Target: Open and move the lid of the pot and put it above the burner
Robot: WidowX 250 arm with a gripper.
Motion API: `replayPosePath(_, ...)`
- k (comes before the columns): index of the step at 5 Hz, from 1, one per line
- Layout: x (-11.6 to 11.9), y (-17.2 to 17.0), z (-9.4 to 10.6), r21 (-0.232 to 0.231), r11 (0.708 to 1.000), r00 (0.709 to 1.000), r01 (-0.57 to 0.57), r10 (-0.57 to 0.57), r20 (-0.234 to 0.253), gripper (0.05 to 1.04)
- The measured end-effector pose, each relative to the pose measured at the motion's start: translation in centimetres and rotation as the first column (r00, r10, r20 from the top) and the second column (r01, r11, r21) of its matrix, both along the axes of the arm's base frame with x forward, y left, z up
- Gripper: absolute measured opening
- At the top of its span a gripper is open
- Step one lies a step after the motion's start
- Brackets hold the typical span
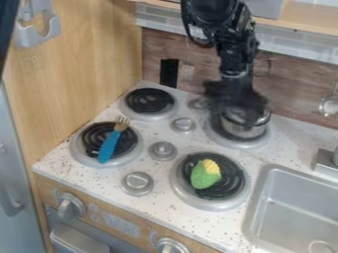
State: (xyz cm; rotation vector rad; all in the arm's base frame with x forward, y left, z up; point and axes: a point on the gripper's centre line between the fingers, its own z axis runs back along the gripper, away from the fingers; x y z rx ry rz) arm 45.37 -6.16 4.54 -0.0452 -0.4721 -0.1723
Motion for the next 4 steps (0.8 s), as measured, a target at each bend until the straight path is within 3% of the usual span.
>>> replayPosePath(1,2.6,-0.1,0.2,-0.002,1.0,0.984,0.0,0.0,0.176,0.998)
replayPosePath(2,5.0,0.3,-1.1,0.011,0.999,0.977,-0.044,0.041,0.21,0.998)
replayPosePath(4,9.0,0.0,-3.0,-0.017,0.995,0.971,-0.096,0.097,0.22,0.998)
